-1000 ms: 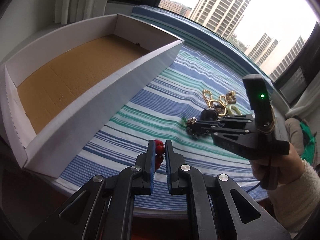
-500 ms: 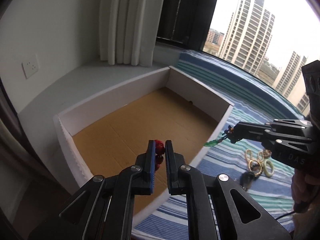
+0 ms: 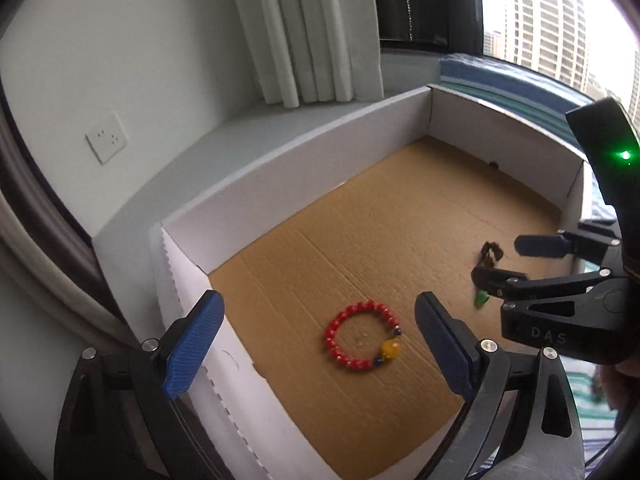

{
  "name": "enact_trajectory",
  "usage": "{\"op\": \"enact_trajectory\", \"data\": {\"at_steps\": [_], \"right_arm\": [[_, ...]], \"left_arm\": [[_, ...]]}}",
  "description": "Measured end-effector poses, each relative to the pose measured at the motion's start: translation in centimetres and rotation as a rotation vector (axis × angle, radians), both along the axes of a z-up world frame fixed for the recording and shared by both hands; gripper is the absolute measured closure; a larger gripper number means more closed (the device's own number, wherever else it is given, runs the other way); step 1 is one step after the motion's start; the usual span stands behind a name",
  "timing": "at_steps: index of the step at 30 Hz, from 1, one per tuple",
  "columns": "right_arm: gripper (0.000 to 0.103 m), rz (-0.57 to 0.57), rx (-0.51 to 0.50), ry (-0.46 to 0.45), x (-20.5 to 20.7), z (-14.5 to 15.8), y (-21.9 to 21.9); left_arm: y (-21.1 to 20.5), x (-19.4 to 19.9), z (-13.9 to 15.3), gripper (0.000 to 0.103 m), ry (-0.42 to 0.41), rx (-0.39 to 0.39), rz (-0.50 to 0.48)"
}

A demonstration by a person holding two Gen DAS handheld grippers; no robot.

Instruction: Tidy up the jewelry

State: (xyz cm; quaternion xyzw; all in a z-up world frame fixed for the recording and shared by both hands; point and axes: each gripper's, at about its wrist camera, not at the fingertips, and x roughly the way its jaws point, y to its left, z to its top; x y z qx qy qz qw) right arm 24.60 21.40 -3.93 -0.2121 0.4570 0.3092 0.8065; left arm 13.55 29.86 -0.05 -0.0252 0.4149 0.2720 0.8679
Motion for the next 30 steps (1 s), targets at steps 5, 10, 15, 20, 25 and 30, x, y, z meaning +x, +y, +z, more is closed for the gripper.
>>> {"op": "enact_trajectory", "data": {"at_steps": [5,10,15,20,25,30], "right_arm": [[0.046,0.028,-0.046,-0.006,-0.2,-0.2,-0.1],[0.046,0.011,-0.041,-0.006,-0.9,-0.7,-1.1],[0.046,0.010,-0.046,-0.028,-2.7,-1.0,-2.0],[0.046,0.025,-0.018,-0.036,-4.2,-0.7,-3.8],[0.045,-0.013,0.153,-0.084,-6.4,2.5,-8.2],[0.020,-0.068,0.243,-0.158,-10.2,5.4,-15.0]], "left_arm": [[0.2,0.4,-1.1,0.007,0.087,-0.020,0.001],[-0.6,0.1,-1.8,0.007,0.142,-0.009,0.002],[-0.8,-1.9,-1.8,0.007,0.127,-0.063,0.030],[-1.7,-4.0,-0.8,0.007,0.035,-0.048,0.049],[-3.8,-6.9,3.2,0.001,-0.145,0.041,0.090],[-8.3,-8.8,6.1,0.001,-0.240,-0.010,-0.031]]}}
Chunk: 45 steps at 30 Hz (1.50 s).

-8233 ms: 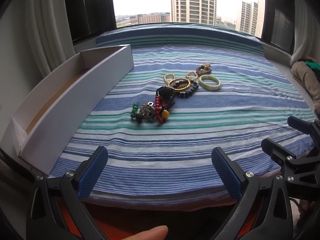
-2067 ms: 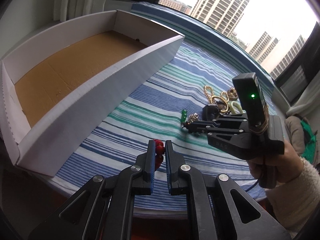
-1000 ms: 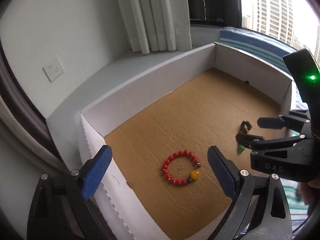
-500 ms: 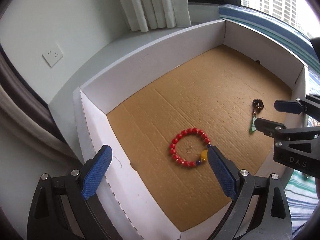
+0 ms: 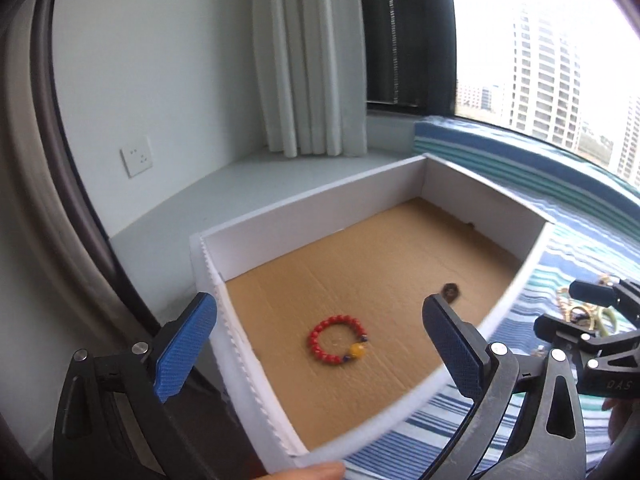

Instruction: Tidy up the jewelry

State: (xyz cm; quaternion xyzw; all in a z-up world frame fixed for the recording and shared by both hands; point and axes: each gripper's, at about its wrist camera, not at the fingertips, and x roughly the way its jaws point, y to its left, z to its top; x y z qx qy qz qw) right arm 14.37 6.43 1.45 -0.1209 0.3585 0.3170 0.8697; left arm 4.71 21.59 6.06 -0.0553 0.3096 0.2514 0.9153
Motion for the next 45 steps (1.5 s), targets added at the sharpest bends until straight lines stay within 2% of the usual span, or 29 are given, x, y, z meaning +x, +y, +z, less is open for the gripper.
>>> {"op": "enact_trajectory", "data": {"at_steps": [3,6,8,11,14,15,19,22,25,29,34,37,45], "right_arm": [[0.019,-0.069,0.008,-0.045,-3.0,0.5,-4.7],[0.019,-0.157,0.023,-0.088,-6.1,0.2,-9.9],[0.019,-0.226,0.018,-0.143,-8.4,-0.1,-13.2],[0.019,-0.307,0.025,-0.217,-11.7,-0.7,-18.4],[0.015,-0.352,-0.034,-0.272,-14.7,-2.1,-22.0],[0.015,-0.375,-0.057,-0.273,-15.4,-2.6,-23.2],[0.015,-0.485,-0.057,-0.183,-17.2,-4.7,-27.5],[0.015,-0.585,-0.077,-0.198,-18.2,-5.9,-29.0],[0.015,-0.623,-0.045,-0.167,-18.1,-6.3,-29.4],[0.015,-0.615,-0.069,-0.194,-18.0,-6.4,-28.3],[0.015,-0.565,-0.080,-0.191,-18.4,-6.8,-26.7],[0.015,-0.542,-0.098,-0.188,-18.5,-7.2,-26.0],[0.015,-0.538,-0.098,-0.187,-18.6,-7.2,-25.9]], "left_arm": [[-3.1,-0.9,0.0,0.000,-0.025,-0.084,-0.124],[-6.3,-1.3,-1.5,0.000,-0.050,-0.186,-0.250],[-8.5,-1.4,-2.7,0.000,-0.048,-0.214,-0.330],[-11.8,-1.0,-4.2,0.000,-0.016,-0.185,-0.388],[-14.8,-0.4,-5.0,0.000,0.039,-0.076,-0.392],[-15.4,-0.2,-5.2,0.000,0.049,-0.060,-0.407],[-18.1,-0.7,-5.7,0.000,0.058,-0.093,-0.498],[-19.8,-1.3,-6.6,0.000,0.082,-0.085,-0.535],[-20.6,-1.7,-8.0,0.000,0.148,-0.128,-0.576],[-21.1,-2.4,-9.4,0.000,0.188,-0.124,-0.583],[-21.3,-3.0,-9.2,0.000,0.182,-0.097,-0.588],[-21.4,-2.9,-9.3,0.000,0.186,-0.111,-0.596],[-22.3,-3.2,-9.3,0.000,0.188,-0.103,-0.637]]}}
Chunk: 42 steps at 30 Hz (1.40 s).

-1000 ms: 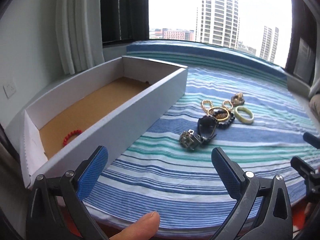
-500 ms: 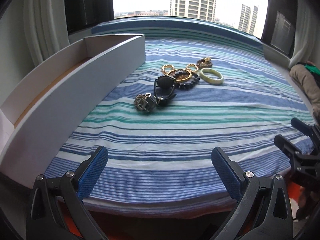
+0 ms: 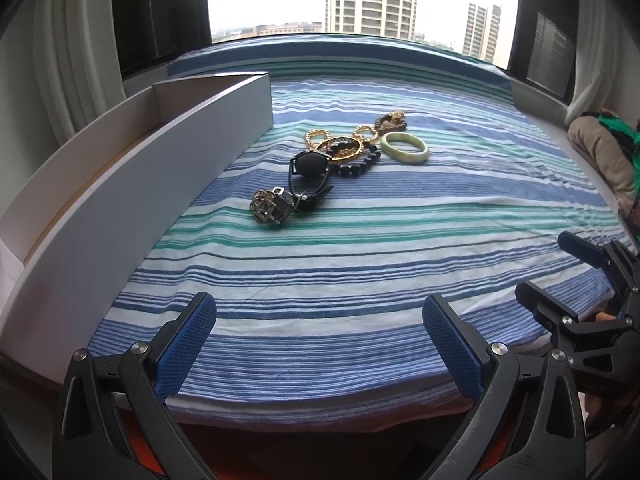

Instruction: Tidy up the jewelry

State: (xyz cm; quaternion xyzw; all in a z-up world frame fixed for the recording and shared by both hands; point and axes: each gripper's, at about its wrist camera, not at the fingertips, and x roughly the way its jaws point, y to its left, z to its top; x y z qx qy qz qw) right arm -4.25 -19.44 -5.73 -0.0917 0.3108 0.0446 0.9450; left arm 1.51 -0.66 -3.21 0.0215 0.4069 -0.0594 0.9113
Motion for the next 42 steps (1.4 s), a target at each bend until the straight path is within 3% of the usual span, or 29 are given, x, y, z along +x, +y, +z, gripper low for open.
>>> {"op": "enact_trajectory", "data": {"at_steps": [8,17,21,31,36,40,42], "right_arm": [[0.015,0.005,-0.005,-0.003,-0.1,0.1,0.3],[0.015,-0.006,-0.009,-0.034,-0.2,0.9,0.2],[0.015,-0.012,-0.009,-0.045,-0.2,1.1,0.1],[0.015,-0.018,0.027,-0.030,0.0,0.4,-0.6],[0.015,-0.016,0.031,-0.041,-0.2,0.6,-0.7],[0.015,-0.029,0.036,-0.040,-0.5,0.7,-1.0],[0.015,-0.040,0.038,-0.046,-0.7,0.9,-1.3]], "left_arm": [[0.5,0.3,-0.4,0.000,0.015,0.000,0.016],[1.6,0.2,0.5,0.000,-0.044,0.011,0.036],[2.7,0.8,0.4,0.000,-0.032,0.007,0.056],[8.6,4.4,1.2,0.000,0.065,-0.160,0.053],[6.0,7.7,0.9,0.001,0.071,-0.048,-0.050],[2.9,10.7,-1.2,0.001,0.070,0.080,-0.175],[2.4,12.6,-2.7,0.003,0.094,0.129,-0.191]]}}
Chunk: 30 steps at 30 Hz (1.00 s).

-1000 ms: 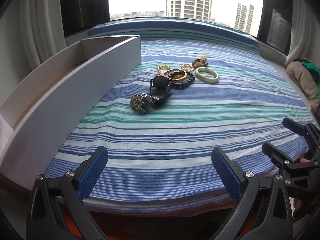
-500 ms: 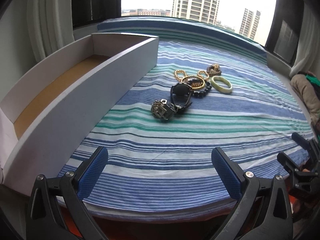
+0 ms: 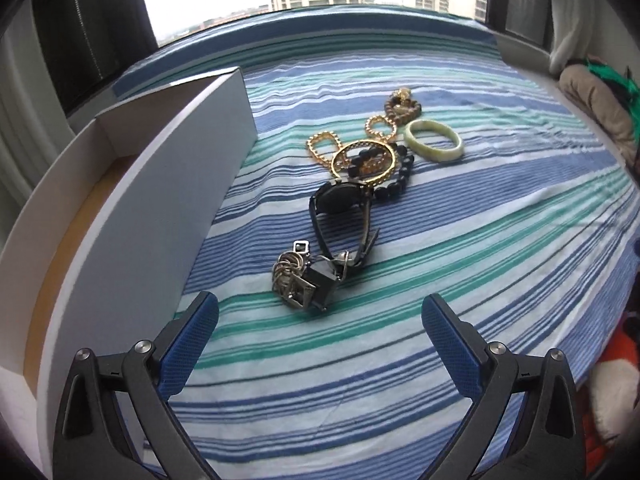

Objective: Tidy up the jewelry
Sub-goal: 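Grasp the bunch of silver keys with the left gripper, then grasp the black watch with the right gripper while the left gripper holds the keys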

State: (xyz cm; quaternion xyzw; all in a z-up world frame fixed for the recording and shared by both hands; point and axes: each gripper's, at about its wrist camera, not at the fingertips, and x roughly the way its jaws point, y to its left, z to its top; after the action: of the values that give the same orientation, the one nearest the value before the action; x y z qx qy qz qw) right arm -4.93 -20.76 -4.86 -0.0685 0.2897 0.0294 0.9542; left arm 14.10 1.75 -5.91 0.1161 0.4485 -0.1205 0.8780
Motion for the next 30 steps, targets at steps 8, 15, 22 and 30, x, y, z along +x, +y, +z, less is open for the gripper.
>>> {"op": "enact_trajectory", "data": {"at_steps": [8,15,22,30], "right_arm": [[0.015,-0.032,0.019,0.003,0.1,0.1,-1.0],[0.015,-0.038,0.019,0.013,0.3,-0.1,-1.1],[0.015,-0.024,0.019,0.030,0.5,-0.3,-0.8],[0.015,0.115,0.120,0.179,4.2,1.0,-0.2]], "left_arm": [[-0.1,3.3,-3.6,0.040,0.059,0.041,-0.048],[0.8,2.1,-2.0,0.075,0.043,-0.054,-0.044],[3.5,0.1,0.7,0.076,0.029,-0.229,0.058],[6.4,-3.0,3.9,0.076,-0.029,-0.321,0.182]]}}
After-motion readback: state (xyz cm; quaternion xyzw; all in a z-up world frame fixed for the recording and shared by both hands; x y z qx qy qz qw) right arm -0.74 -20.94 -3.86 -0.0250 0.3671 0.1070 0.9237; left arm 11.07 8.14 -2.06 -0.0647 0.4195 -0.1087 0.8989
